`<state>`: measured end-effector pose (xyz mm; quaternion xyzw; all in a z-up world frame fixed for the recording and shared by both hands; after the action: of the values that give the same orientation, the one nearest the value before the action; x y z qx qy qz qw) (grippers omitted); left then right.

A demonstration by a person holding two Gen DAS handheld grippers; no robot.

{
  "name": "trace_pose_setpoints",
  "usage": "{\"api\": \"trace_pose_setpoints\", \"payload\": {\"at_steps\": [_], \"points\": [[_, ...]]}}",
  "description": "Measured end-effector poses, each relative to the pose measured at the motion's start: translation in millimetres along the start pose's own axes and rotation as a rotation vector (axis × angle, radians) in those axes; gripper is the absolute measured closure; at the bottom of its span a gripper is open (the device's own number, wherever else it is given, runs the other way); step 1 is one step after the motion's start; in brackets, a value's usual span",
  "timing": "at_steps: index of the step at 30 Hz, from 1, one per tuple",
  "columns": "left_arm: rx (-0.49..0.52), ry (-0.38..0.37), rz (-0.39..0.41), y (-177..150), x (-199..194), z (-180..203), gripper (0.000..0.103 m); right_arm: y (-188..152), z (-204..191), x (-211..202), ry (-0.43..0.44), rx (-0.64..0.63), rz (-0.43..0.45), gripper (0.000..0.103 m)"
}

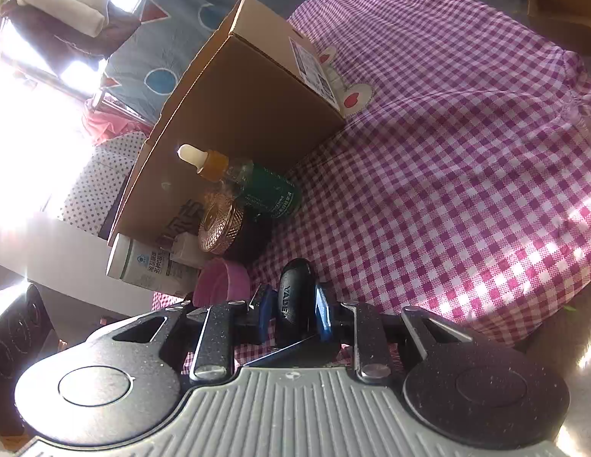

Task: Organize rigid objects
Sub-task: 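Reach the right gripper to the black oval case and grasp it, then lift the black oval case with the right gripper and lower it into the box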

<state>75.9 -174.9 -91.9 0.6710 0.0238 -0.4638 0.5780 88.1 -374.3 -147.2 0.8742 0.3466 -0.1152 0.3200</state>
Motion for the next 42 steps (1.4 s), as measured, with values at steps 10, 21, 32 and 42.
{"api": "trace_pose_setpoints", "payload": {"at_steps": [10,21,32,42], "points": [[-0.008,0.002,0.016,2,-1,-6,0.058,-1,1,7,0.053,0.045,0.012,0.076],[0.023,0.005,0.032,1,-4,-7,0.058,-8,-1,22,0.032,0.037,0.008,0.085],[0.008,0.019,0.105,20,-40,-10,0.058,0,-44,5,0.072,-0.044,0.061,0.085],[-0.007,0.166,0.279,87,-119,-62,0.058,44,-173,32,0.259,-0.271,0.103,0.085]]}}
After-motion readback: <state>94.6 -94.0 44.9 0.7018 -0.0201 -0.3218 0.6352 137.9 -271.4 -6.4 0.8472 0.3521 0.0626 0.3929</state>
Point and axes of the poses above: each gripper's, at about its wrist camera, not at the fingertips, and x roughly the way its jaws point, z to its right, y to its top, the point moved 5 cm from there along x, roughly the way its jaws point, and after that the axes turned 14 degrees about z, right-handed, at the moved point
